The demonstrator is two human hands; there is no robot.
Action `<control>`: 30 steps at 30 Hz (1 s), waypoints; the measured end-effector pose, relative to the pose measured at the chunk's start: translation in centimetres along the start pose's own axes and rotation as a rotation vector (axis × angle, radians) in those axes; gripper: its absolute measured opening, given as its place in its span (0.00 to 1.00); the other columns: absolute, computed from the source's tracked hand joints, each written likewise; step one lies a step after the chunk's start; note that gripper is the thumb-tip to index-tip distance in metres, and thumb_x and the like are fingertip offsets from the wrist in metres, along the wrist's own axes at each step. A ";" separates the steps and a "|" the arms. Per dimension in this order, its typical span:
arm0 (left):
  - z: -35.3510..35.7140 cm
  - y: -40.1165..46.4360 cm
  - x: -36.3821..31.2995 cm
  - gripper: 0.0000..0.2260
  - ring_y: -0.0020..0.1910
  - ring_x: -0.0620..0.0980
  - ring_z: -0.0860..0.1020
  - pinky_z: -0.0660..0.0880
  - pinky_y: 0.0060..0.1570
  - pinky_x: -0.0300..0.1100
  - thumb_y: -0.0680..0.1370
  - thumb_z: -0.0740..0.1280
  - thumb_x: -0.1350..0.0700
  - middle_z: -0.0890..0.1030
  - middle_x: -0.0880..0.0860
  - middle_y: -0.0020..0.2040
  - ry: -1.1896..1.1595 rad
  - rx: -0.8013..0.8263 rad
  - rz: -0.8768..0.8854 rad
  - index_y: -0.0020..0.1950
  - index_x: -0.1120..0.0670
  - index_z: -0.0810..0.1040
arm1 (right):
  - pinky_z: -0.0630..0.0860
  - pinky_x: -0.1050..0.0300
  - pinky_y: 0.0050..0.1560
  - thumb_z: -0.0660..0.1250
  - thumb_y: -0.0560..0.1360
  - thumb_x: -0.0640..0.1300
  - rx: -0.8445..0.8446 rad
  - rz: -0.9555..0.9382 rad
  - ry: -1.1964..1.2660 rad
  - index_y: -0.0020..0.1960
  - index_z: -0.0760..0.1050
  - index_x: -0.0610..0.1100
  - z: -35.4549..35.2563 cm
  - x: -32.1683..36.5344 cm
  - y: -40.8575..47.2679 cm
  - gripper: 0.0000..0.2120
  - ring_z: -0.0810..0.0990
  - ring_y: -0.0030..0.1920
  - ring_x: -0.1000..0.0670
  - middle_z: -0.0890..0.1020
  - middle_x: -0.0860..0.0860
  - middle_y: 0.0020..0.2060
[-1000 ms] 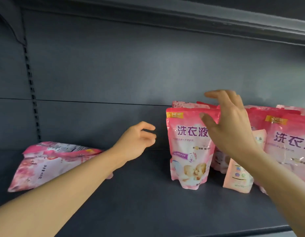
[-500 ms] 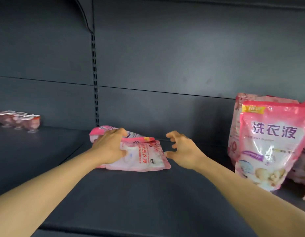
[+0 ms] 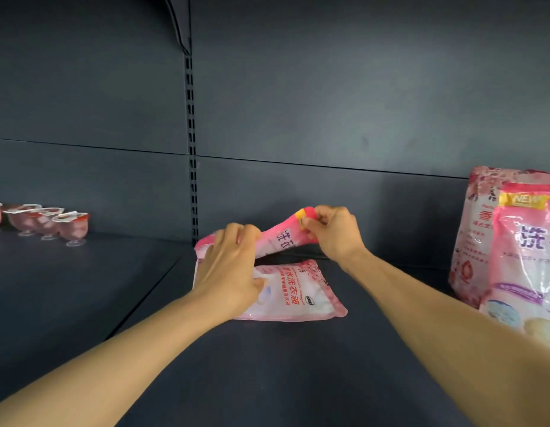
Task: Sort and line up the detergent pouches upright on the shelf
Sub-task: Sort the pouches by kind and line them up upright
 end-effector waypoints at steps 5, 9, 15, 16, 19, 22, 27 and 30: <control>0.9 -0.6 -1.2 0.15 0.67 0.46 0.66 0.66 0.62 0.41 0.72 0.71 0.51 0.68 0.42 0.63 -0.129 0.250 0.139 0.57 0.47 0.74 | 0.73 0.52 0.45 0.67 0.74 0.47 -0.186 -0.089 -0.126 0.36 0.76 0.41 -3.8 1.9 1.9 0.12 0.72 0.34 0.48 0.80 0.43 0.33; 1.9 -0.4 -2.3 0.17 0.64 0.44 0.69 0.68 0.63 0.42 0.69 0.74 0.44 0.73 0.40 0.63 -0.172 0.465 0.183 0.56 0.44 0.77 | 0.68 0.51 0.49 0.66 0.74 0.46 -0.288 -0.167 -0.268 0.32 0.70 0.44 -7.0 3.4 2.8 0.14 0.68 0.39 0.46 0.70 0.52 0.26; 2.2 -0.8 -6.3 0.06 0.45 0.51 0.71 0.71 0.47 0.45 0.76 0.64 0.55 0.77 0.51 0.47 0.245 0.348 0.453 0.49 0.46 0.78 | 0.64 0.55 0.43 0.65 0.75 0.43 -0.218 -0.202 -0.483 0.32 0.67 0.42 -10.3 4.5 3.9 0.15 0.69 0.36 0.42 0.70 0.47 0.28; 2.1 -0.9 -7.0 0.09 0.43 0.52 0.70 0.67 0.43 0.45 0.77 0.62 0.60 0.78 0.54 0.49 0.322 0.358 0.492 0.50 0.49 0.79 | 0.64 0.55 0.44 0.65 0.76 0.43 -0.213 -0.200 -0.540 0.32 0.68 0.43 -10.8 4.7 3.8 0.14 0.69 0.37 0.42 0.72 0.47 0.29; 2.3 -0.6 -8.1 0.13 0.51 0.59 0.75 0.66 0.41 0.47 0.75 0.59 0.68 0.77 0.59 0.57 0.482 0.425 0.514 0.56 0.60 0.76 | 0.65 0.54 0.49 0.63 0.76 0.41 -0.228 -0.204 -0.726 0.44 0.77 0.40 -12.1 4.7 3.7 0.06 0.71 0.41 0.40 0.78 0.43 0.39; 2.6 -0.4 -8.4 0.20 0.56 0.59 0.75 0.66 0.42 0.45 0.74 0.59 0.69 0.76 0.59 0.60 0.475 0.408 0.519 0.64 0.55 0.74 | 0.66 0.51 0.55 0.63 0.75 0.37 -0.215 -0.220 -0.873 0.43 0.77 0.42 -13.1 4.1 4.1 0.05 0.75 0.43 0.39 0.81 0.43 0.42; 1.9 -0.1 -7.4 0.06 0.44 0.57 0.76 0.68 0.40 0.44 0.74 0.59 0.60 0.74 0.52 0.41 0.271 0.268 0.224 0.44 0.50 0.73 | 0.66 0.48 0.59 0.63 0.75 0.36 -0.203 -0.258 -0.974 0.41 0.75 0.46 -13.7 3.3 4.3 0.08 0.78 0.44 0.40 0.81 0.45 0.42; 0.8 0.3 -5.5 0.06 0.38 0.53 0.75 0.71 0.37 0.45 0.76 0.59 0.59 0.75 0.48 0.35 0.016 0.088 0.080 0.40 0.50 0.69 | 0.68 0.50 0.54 0.62 0.75 0.37 -0.170 -0.290 -0.999 0.48 0.79 0.44 -13.4 3.3 4.2 0.08 0.78 0.47 0.40 0.81 0.44 0.45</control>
Point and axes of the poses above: each hand's wrist, its own y-axis towards the middle knuckle, its own z-axis out of the palm, x = y × z, the point moved 1 cm from there along y, towards the middle knuckle
